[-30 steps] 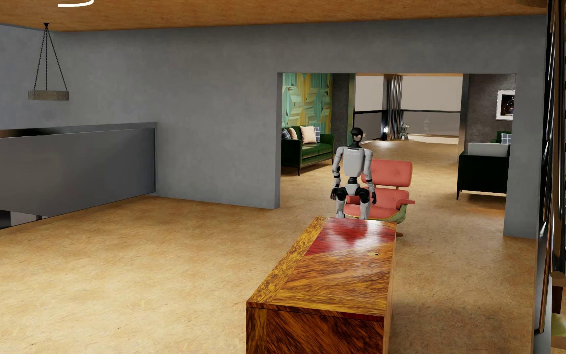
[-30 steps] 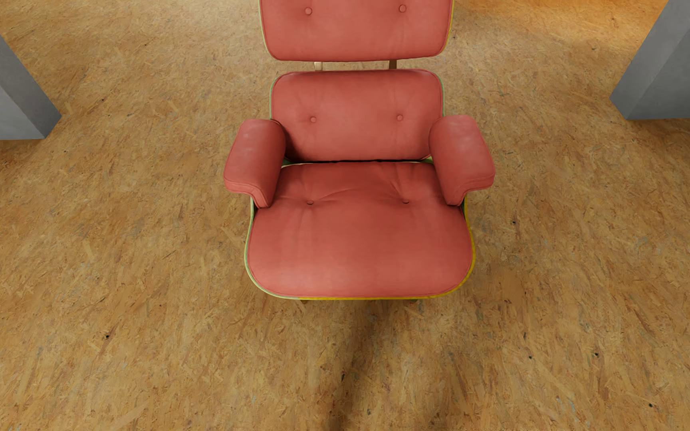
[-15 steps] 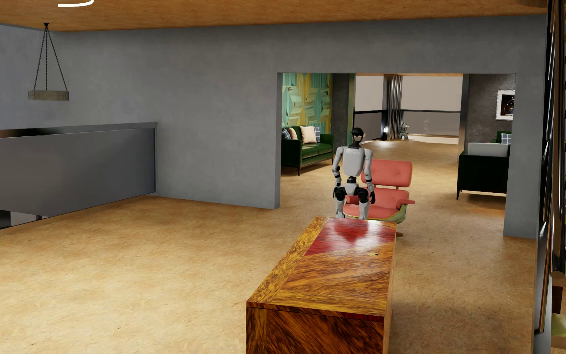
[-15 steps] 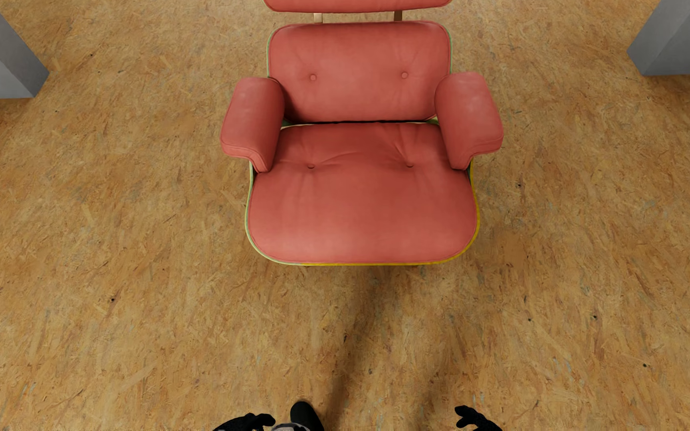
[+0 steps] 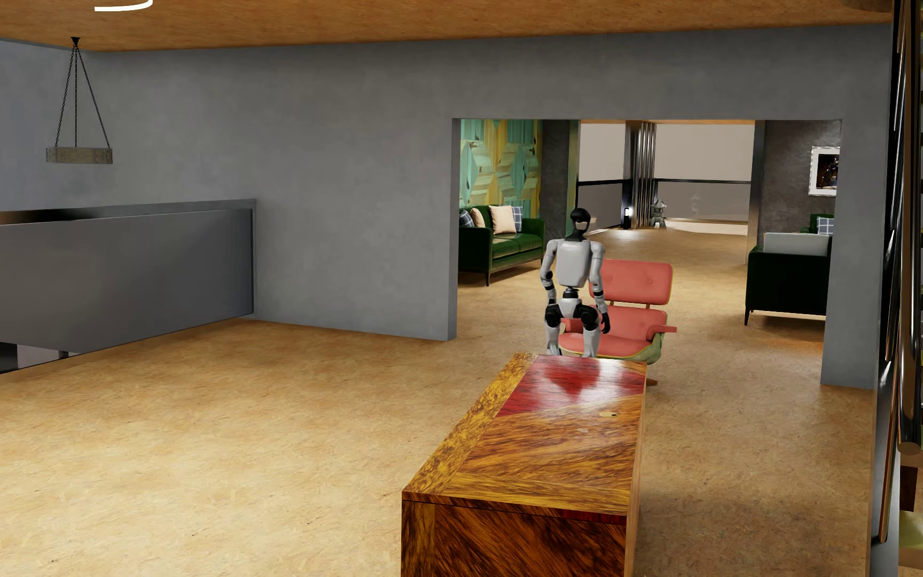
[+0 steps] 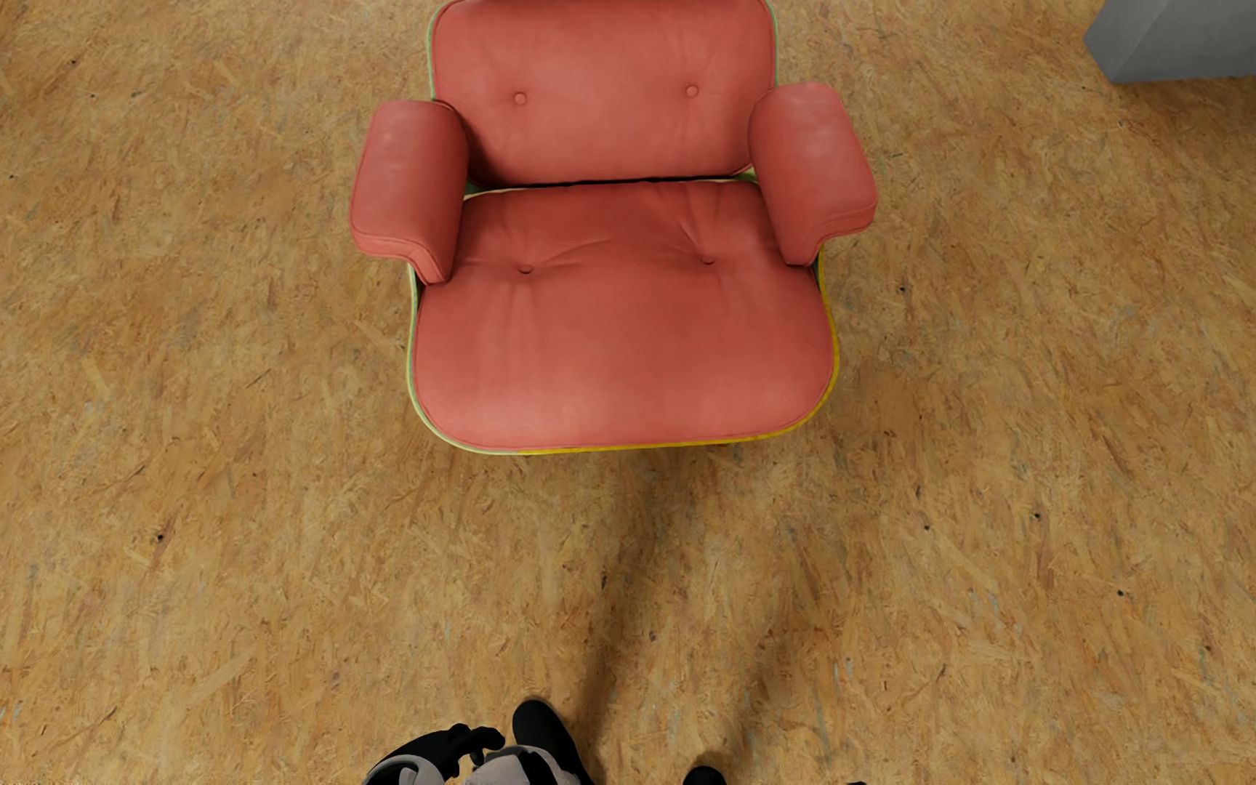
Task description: Walk to the armchair
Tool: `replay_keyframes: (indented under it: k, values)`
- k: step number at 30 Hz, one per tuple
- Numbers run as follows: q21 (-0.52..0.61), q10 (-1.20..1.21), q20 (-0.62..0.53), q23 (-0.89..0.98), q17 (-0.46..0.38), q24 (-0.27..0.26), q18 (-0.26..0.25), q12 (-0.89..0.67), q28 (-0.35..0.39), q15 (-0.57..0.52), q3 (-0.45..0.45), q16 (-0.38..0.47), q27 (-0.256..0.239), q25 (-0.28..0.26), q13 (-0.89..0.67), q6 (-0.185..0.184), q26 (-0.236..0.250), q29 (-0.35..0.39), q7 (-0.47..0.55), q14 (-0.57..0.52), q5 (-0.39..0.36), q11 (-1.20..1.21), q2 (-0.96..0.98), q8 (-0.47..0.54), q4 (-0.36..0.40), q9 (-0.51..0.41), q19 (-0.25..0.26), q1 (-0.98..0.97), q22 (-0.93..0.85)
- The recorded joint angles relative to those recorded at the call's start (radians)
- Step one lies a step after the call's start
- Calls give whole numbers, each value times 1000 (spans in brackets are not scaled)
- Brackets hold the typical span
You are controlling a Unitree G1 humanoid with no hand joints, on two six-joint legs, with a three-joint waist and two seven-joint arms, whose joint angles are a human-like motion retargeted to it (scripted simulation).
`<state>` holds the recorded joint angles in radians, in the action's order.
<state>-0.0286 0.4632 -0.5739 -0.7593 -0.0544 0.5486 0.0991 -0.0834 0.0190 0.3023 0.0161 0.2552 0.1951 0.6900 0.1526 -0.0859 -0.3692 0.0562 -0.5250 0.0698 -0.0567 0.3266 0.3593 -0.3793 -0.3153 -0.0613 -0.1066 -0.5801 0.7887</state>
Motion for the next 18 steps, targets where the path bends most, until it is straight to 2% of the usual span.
replay_keyframes:
  k: [11,18]
  values:
    - [100,-59,-9,31,-34,2,11,-39,9,-39,-14,12,-21,-5,23,16,10,-2,-26,-40,-40,-70,81,21,-24,-35,32,-77,21]
    - [137,-60,32,69,-39,-10,11,-70,29,-17,-13,17,-21,-24,-9,27,8,1,-18,-37,-45,-71,89,15,-26,-40,35,-91,-10]
